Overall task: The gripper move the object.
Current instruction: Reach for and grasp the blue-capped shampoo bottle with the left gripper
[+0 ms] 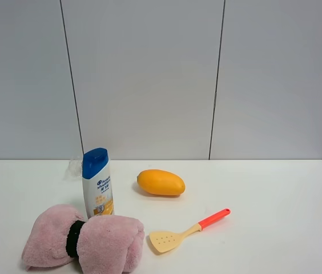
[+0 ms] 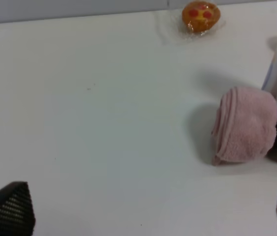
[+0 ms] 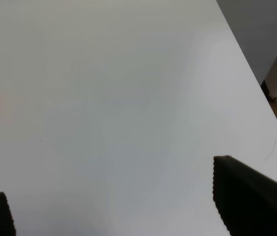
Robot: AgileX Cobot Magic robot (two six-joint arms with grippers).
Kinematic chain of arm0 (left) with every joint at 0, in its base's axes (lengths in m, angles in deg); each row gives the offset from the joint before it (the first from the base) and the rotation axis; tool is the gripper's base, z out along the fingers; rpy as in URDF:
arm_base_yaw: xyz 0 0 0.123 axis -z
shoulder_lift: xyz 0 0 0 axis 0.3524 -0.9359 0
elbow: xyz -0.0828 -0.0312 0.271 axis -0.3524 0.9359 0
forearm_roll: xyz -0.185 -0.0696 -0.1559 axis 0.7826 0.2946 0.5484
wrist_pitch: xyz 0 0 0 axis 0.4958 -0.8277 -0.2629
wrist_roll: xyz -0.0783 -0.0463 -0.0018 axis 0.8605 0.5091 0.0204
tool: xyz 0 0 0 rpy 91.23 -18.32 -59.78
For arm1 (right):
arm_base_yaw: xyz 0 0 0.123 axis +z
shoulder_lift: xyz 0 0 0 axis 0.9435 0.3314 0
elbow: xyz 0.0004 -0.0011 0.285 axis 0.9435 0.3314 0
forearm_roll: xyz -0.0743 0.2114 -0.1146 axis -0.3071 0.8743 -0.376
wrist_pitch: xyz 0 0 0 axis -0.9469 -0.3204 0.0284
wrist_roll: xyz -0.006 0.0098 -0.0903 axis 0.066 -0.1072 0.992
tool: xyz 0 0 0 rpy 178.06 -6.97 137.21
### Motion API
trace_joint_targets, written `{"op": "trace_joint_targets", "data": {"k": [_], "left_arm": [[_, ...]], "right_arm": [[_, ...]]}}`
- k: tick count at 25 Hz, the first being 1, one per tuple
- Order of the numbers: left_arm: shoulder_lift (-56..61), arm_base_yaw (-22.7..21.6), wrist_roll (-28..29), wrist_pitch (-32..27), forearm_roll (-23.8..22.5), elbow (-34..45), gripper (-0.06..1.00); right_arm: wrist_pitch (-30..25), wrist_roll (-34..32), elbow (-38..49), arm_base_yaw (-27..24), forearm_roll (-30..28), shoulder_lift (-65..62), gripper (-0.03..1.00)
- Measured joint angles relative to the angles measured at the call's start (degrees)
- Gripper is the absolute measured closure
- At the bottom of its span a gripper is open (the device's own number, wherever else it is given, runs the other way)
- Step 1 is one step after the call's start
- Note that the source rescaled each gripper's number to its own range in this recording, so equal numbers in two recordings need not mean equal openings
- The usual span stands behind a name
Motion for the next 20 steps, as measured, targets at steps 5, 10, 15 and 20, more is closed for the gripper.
{"op": "trace_joint_targets", "data": {"k": [5,10,15,20], "left_arm": [[0.0,0.0,0.0,0.0,0.0,0.0,-0.06],[0.0,0.0,0.0,0.0,0.0,0.0,-0.06],[0.0,0.0,0.0,0.0,0.0,0.0,-0.06],[0.0,0.0,0.0,0.0,0.0,0.0,-0.06]], "right_arm": [[0.0,0.0,0.0,0.0,0.0,0.0,-0.03],[0.0,0.0,0.0,0.0,0.0,0.0,-0.03],[0.0,0.0,0.0,0.0,0.0,0.0,-0.03],[0.0,0.0,0.0,0.0,0.0,0.0,-0.03]]}}
